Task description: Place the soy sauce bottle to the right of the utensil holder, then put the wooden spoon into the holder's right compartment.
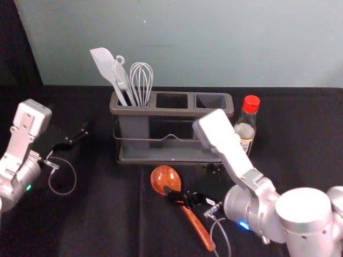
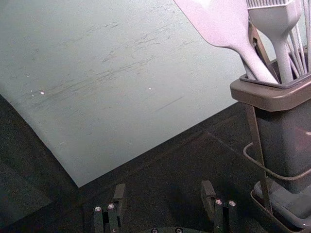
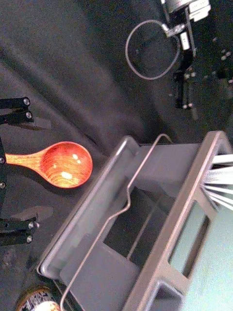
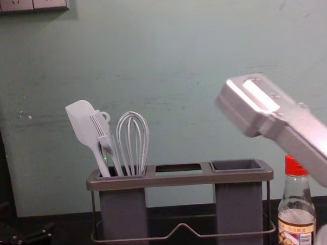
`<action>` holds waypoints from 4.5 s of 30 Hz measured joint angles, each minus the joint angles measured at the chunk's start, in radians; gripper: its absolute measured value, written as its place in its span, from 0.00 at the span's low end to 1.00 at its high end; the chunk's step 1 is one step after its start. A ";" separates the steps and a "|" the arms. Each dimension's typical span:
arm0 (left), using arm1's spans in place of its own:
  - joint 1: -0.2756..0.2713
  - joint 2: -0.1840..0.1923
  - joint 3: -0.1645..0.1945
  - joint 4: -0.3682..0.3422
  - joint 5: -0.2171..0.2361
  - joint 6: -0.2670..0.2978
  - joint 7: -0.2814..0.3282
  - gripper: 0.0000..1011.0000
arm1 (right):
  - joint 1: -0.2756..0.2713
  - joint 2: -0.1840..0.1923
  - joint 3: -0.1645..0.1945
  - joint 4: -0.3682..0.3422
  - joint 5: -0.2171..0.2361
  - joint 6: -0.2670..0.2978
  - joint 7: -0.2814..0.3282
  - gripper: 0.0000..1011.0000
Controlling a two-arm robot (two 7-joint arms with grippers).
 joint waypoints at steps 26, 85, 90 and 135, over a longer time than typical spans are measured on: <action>0.000 0.000 0.000 0.000 0.000 0.000 0.000 0.99 | 0.168 -0.156 -0.028 0.224 -0.066 0.184 0.020 0.99; 0.000 0.000 0.000 0.000 0.000 0.000 0.000 0.99 | 0.247 -0.256 -0.002 0.388 -0.180 0.213 0.107 0.95; 0.000 0.000 0.000 0.000 0.000 0.000 0.000 0.99 | 0.243 -0.264 0.002 0.391 -0.191 0.208 0.108 0.85; 0.000 0.000 0.000 0.000 0.000 0.000 0.000 0.99 | -0.143 -0.055 0.150 -0.201 -0.122 -0.240 0.183 0.83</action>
